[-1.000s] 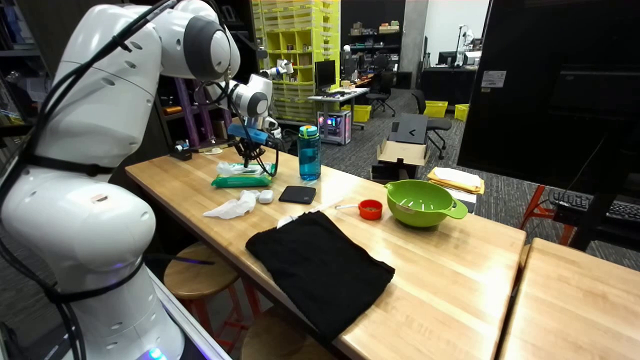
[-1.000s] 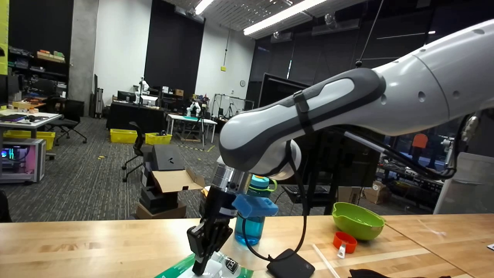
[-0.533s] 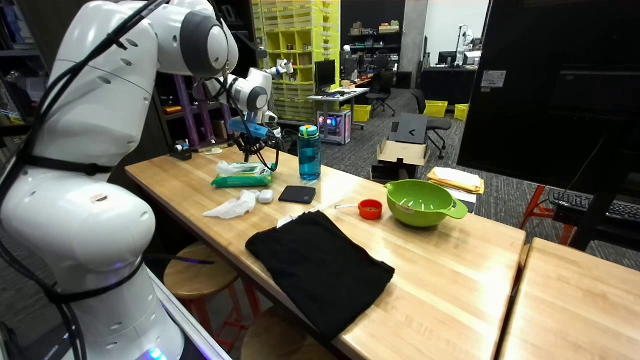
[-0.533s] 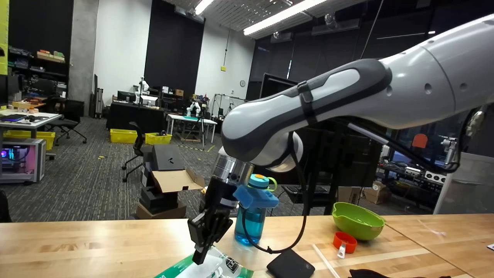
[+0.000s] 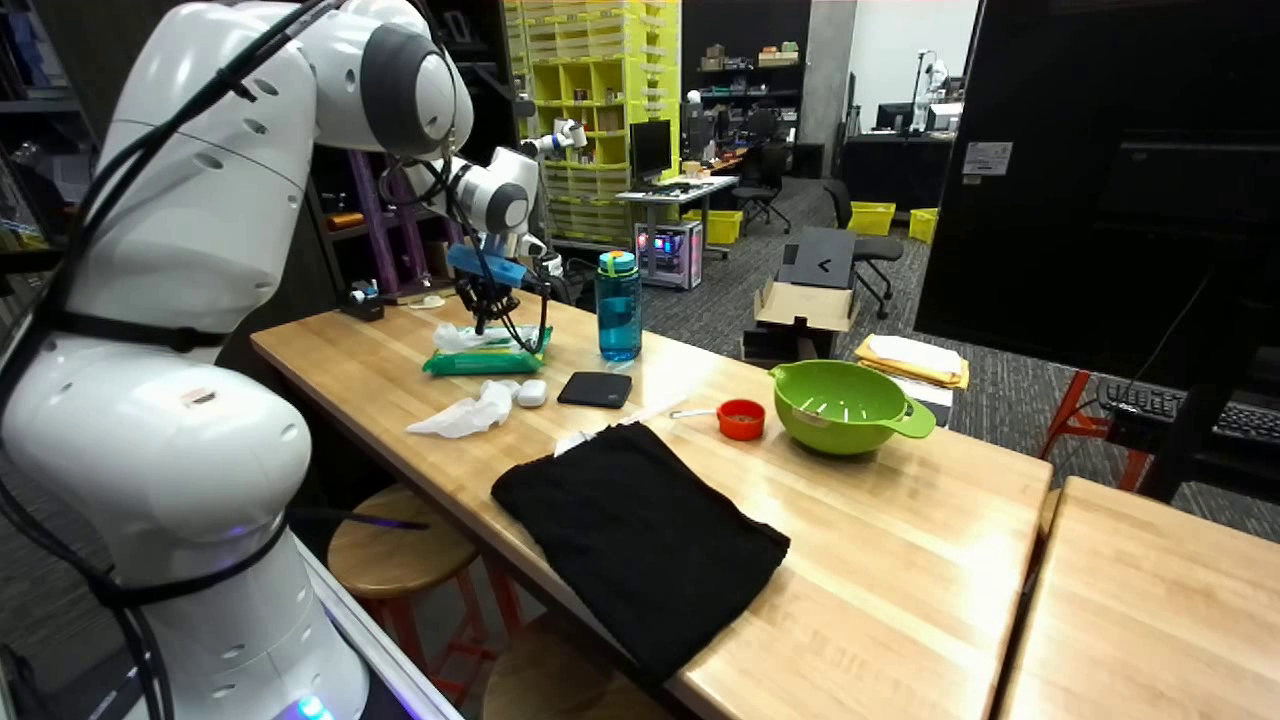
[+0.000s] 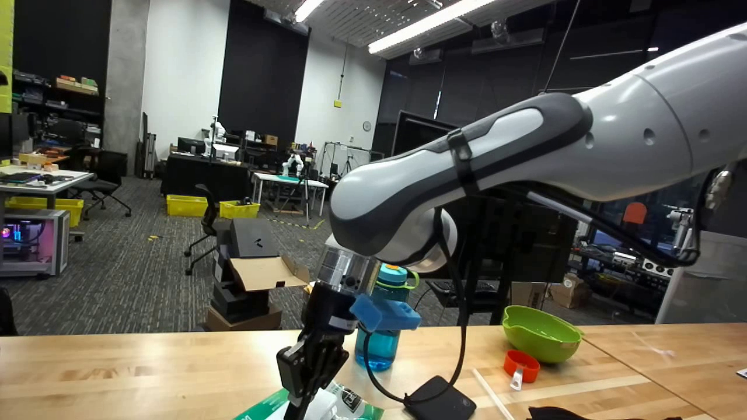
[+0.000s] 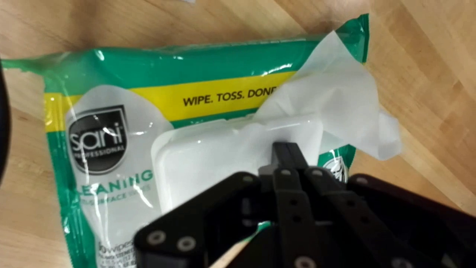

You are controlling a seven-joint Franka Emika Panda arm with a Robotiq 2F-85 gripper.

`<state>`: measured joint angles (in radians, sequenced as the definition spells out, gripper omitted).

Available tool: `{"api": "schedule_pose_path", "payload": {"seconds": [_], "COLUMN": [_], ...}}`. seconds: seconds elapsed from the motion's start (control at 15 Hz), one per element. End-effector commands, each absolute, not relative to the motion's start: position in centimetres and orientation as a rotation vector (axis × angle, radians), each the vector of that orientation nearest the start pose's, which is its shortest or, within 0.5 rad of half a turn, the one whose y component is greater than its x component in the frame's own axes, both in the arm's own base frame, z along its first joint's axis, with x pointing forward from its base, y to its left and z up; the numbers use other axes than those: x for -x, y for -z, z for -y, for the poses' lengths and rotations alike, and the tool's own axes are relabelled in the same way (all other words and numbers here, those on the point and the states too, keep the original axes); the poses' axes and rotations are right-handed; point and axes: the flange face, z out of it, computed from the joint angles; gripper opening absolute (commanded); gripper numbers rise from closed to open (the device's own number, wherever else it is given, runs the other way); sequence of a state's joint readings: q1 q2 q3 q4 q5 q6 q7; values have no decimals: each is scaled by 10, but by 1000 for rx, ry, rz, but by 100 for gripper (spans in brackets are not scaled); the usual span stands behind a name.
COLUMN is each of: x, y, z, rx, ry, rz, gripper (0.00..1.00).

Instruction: Close the green object completely

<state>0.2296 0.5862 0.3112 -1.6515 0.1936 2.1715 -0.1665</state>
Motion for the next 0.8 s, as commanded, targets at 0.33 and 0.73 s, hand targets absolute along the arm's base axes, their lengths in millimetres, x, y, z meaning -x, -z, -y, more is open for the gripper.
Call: {"api": "schedule_pose_path", "payload": {"seconds": [0.33,0.73], "x": [-579,-578], "y": [-280,-262], "z": [-325,-315], "rx": [2732,2753], "ry": [-205,-255], "rz": [725,647], "gripper": [0,0]}}
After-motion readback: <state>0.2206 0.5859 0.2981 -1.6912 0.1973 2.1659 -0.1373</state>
